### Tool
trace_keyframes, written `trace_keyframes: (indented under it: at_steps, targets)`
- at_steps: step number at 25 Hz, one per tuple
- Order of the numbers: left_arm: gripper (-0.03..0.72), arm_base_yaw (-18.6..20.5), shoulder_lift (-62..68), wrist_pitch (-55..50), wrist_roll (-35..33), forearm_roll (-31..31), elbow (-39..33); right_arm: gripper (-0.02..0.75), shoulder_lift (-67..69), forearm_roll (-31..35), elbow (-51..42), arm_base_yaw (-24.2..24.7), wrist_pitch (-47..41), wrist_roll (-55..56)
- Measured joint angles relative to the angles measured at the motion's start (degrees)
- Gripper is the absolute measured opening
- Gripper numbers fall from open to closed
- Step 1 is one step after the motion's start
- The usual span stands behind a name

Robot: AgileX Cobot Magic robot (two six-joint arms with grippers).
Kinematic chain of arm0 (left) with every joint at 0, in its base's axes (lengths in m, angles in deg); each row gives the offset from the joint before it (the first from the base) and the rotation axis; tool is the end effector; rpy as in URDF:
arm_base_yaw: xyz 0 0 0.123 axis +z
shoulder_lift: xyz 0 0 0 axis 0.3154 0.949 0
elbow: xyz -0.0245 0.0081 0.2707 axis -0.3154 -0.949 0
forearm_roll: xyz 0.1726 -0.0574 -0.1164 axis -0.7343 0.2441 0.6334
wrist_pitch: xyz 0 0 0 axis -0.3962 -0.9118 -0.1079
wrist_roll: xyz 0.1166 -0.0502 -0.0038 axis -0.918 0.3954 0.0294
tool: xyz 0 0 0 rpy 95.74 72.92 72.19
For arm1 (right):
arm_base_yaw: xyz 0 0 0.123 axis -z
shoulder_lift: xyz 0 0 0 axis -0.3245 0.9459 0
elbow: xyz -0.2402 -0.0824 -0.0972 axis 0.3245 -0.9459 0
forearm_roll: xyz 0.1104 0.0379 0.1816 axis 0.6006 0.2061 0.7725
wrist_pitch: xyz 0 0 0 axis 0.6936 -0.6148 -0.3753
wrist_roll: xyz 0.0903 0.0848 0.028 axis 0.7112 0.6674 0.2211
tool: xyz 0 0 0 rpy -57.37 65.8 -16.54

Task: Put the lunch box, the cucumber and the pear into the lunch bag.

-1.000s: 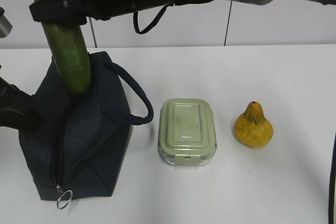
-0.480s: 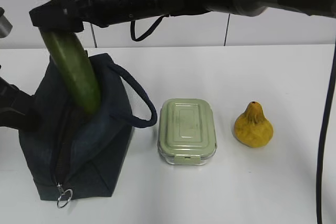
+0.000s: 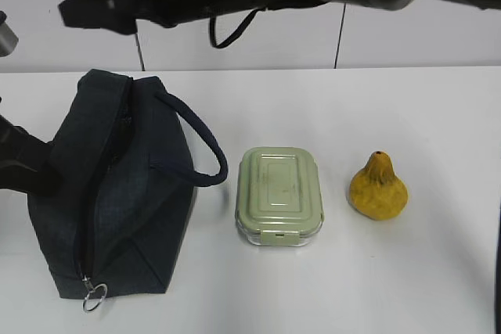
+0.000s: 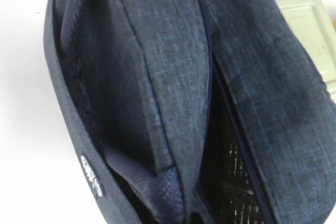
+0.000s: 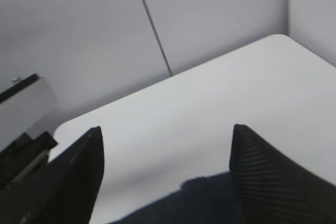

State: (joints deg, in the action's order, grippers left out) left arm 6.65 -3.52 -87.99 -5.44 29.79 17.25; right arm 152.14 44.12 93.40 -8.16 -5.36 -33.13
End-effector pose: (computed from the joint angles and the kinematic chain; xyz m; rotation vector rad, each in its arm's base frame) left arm 0.2055 -0.0797 0.2356 0.4046 2.6967 -0.4431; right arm 0.3819 0.3000 0.2943 -1.0041 1.6521 1.0848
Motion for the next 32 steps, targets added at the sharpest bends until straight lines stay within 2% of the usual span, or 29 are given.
trace_keyframes:
  at_steps: [2,5,9,10,12,15,19,27,32]
  targets:
    - [0.002,0.0,0.0,-0.1,0.0,0.0,0.0,0.571,-2.6,-10.6,0.0,2.1,2.3,10.9]
    - [0.002,0.0,0.0,-0.1,0.0,0.0,0.0,0.57,-5.6,-33.1,0.0,5.3,1.4,32.4]
    - [0.002,0.0,0.0,-0.1,0.0,0.0,0.0,0.57,-6.4,-62.8,0.0,6.7,-9.7,58.8]
    - [0.002,0.0,0.0,-0.1,0.0,0.0,0.0,0.57,-6.4,-68.5,0.0,6.7,-13.5,62.2]
    - [0.002,0.0,0.0,-0.1,0.0,-0.2,0.0,0.567,-6.4,-75.4,0.0,6.7,-19.2,66.9]
    - [0.002,0.0,0.0,-0.1,0.0,-0.2,0.0,0.545,-6.4,-80.8,0.0,6.7,-22.2,69.6]
    - [0.002,0.0,0.0,-0.1,0.0,-0.4,0.0,0.508,-6.0,-84.1,-0.6,6.6,-22.4,71.0]
    - [0.002,0.0,0.0,-0.1,0.0,-0.4,0.0,0.497,-5.6,-86.4,-11.2,6.6,-22.4,72.3]
    - [0.002,0.0,0.0,-0.1,0.0,-0.4,0.0,0.497,-5.6,-87.5,-13.9,7.0,-22.3,72.7]
